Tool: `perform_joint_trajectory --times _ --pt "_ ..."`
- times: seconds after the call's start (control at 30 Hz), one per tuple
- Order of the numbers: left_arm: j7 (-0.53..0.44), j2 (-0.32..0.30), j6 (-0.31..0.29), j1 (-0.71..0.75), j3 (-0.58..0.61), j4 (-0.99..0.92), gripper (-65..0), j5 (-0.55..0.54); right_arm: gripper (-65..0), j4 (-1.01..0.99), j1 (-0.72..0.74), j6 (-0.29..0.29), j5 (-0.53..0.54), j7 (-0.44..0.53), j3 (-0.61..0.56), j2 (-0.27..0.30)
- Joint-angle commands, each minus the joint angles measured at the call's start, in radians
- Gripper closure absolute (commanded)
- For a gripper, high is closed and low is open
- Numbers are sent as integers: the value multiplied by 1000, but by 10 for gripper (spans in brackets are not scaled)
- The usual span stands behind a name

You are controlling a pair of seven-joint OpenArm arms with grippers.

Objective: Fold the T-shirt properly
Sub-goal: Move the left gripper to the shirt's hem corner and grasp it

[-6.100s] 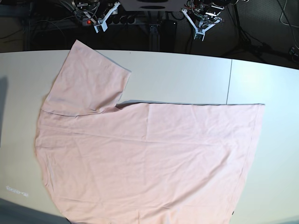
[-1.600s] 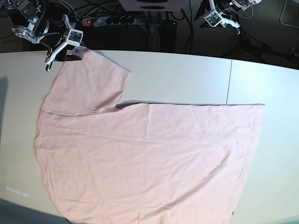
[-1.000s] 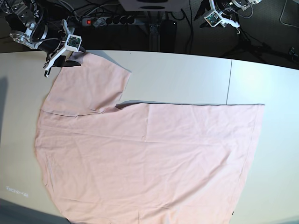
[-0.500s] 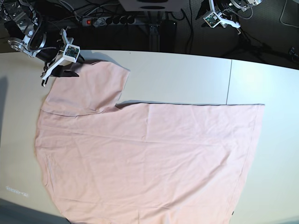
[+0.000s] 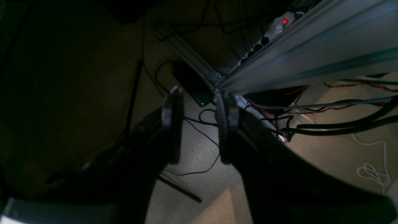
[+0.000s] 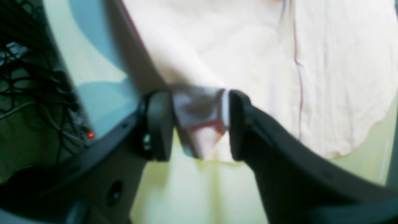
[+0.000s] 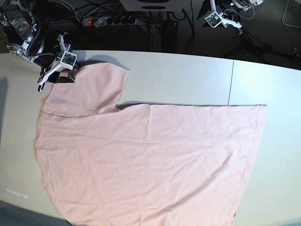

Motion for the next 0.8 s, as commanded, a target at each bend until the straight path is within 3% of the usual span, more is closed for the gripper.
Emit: perform_joint_trajectory --times 0.0,0.07,0.13,0.33,0.5,0.77 --pt "-18 -9 -3 9 -2 16 -213 -6 -264 -5 13 -10 5 14 -4 19" --pt "-18 -10 -3 9 -2 18 -213 -6 -261 -29 33 -10 2 14 -22 19" --pt "-19 -14 -3 9 -2 24 -213 -5 -217 -44 48 -10 1 14 -37 19" --pt "-18 -36 -3 10 -16 79 -213 26 0 -54 63 -10 2 13 -50 18" --pt "-4 -79 0 12 -81 167 -213 28 0 -59 63 -10 2 9 -50 18" --pt "50 -206 114 11 -201 320 -215 91 0 -60 63 -10 3 9 -50 18"
